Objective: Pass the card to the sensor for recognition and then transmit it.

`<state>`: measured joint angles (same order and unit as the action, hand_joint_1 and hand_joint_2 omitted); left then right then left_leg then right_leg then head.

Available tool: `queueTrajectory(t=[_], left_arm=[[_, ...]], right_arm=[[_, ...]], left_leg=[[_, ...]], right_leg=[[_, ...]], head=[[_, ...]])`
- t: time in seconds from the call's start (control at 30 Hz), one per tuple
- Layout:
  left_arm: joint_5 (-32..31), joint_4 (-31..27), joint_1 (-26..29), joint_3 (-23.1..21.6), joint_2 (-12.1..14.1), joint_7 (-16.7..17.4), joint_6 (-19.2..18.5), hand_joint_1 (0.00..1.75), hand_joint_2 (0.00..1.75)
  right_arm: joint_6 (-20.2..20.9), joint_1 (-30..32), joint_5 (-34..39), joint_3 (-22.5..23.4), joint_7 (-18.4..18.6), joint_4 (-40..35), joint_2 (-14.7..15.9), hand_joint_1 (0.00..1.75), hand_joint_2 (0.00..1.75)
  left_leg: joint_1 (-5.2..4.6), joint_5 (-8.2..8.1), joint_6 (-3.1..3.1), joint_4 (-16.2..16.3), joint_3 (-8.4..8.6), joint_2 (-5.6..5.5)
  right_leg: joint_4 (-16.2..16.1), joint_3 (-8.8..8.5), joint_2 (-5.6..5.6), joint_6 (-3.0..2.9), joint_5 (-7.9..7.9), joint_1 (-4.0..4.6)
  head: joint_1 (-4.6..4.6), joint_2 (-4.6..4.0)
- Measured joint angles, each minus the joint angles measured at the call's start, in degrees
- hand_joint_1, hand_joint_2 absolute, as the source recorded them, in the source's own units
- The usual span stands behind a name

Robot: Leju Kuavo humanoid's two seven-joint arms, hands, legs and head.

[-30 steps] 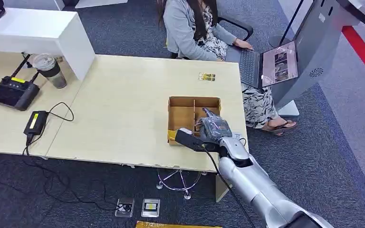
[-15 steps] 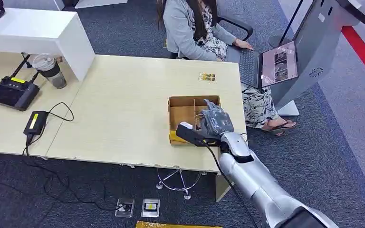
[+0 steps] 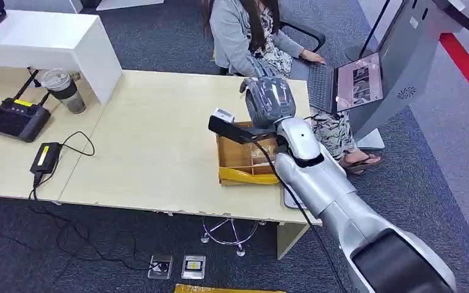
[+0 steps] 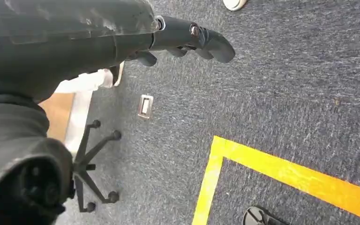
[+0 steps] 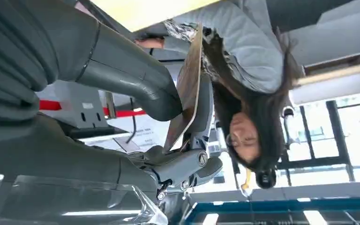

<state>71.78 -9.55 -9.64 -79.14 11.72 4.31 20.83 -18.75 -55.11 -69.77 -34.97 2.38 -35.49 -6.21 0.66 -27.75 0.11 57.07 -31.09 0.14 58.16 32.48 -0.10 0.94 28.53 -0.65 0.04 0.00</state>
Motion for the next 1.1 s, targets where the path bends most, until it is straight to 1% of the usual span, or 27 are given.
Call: queueTrajectory(t=[0.17, 0.37, 0.6, 1.1], left_arm=[[-0.2, 0.0, 0.0, 0.0, 0.1, 0.0, 0.0, 0.00, 0.00], [-0.6, 0.0, 0.0, -0.1, 0.4, 0.0, -0.1, 0.00, 0.00], [-0.9, 0.0, 0.0, -0.5, 0.5, 0.0, -0.4, 0.00, 0.00], [-1.4, 0.0, 0.0, -0.9, 0.8, -1.1, -0.8, 0.00, 0.00]], right_arm=[[0.0, -1.7, -0.5, 0.0, -1.5, 4.3, -2.1, 1.75, 1.75], [2.8, -3.3, -0.5, 0.0, -0.9, 8.5, -3.1, 1.75, 1.75], [4.3, -5.2, -0.6, 0.0, 0.4, 11.6, -3.1, 1.75, 1.75], [4.2, -6.6, -1.3, 0.3, 1.6, 14.1, -2.3, 1.75, 1.75]], left_leg=[[0.00, 0.00, 0.00, 0.0, 0.00, 0.00], [0.00, 0.00, 0.00, 0.0, 0.00, -0.01], [0.00, 0.00, 0.00, 0.0, 0.00, 0.00], [0.00, 0.00, 0.00, 0.0, -0.01, 0.00]], right_leg=[[0.0, 0.00, -0.01, 0.00, 0.00, 0.00], [0.0, 0.00, -0.01, 0.00, 0.00, 0.00], [0.0, 0.03, 0.00, 0.00, 0.00, 0.00], [0.0, 0.03, 0.01, 0.00, 0.00, 0.00]], head=[[0.00, 0.00], [0.04, 0.00], [0.00, 0.00], [0.00, 0.00]])
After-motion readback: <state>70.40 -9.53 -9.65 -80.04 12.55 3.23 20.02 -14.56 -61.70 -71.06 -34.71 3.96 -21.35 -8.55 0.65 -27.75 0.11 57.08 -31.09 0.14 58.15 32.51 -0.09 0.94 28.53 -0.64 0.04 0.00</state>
